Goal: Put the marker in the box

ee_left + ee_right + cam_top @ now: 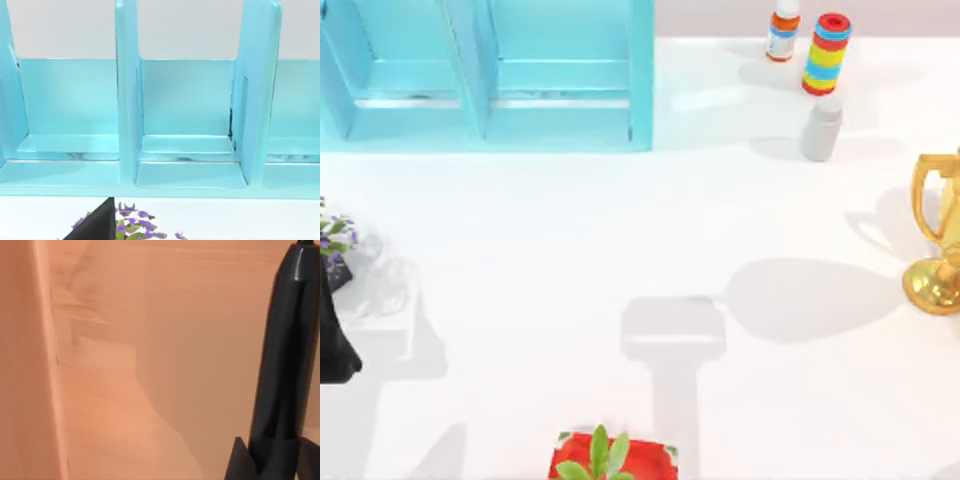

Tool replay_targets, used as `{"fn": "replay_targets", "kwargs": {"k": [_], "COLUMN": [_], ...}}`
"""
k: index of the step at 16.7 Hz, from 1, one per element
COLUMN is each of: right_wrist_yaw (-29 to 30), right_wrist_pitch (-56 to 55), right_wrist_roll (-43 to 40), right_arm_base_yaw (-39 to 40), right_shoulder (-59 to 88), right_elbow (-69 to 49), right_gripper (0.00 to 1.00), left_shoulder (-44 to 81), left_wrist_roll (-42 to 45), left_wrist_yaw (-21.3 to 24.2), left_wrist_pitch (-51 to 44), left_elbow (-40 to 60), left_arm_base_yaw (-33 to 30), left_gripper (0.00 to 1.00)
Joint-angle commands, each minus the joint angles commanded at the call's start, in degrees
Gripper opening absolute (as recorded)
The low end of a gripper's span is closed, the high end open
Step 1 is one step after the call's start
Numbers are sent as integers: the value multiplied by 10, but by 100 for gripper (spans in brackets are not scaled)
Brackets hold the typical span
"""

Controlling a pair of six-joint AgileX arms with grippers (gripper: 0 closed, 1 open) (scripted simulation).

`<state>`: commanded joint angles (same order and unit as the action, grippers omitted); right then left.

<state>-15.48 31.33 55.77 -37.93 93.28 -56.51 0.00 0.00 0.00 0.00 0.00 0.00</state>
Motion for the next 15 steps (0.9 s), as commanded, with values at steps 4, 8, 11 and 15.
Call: {"fn": "replay_targets", "kwargs": {"k": [4, 8, 11, 15], "right_wrist_yaw": [0, 0, 0, 0], "right_wrist_pitch": [-4, -4, -4, -4], "right_wrist_roll": [-3, -3, -3, -3], "right_arm_base_yaw": [-6, -6, -6, -6], "right_shoulder": [1, 1, 1, 1], "right_elbow": [6, 6, 6, 6], "right_gripper": [0, 23, 45, 75], "left_shoulder": [0, 0, 0, 0], "left_wrist_roll": [0, 0, 0, 0], "left_wrist_yaw": [0, 0, 0, 0], "left_wrist_pitch": [0, 0, 0, 0], "left_elbow": [0, 0, 0, 0], "left_arm_base_yaw": [0, 0, 0, 0], "left_gripper": [100, 100, 100, 100]}}
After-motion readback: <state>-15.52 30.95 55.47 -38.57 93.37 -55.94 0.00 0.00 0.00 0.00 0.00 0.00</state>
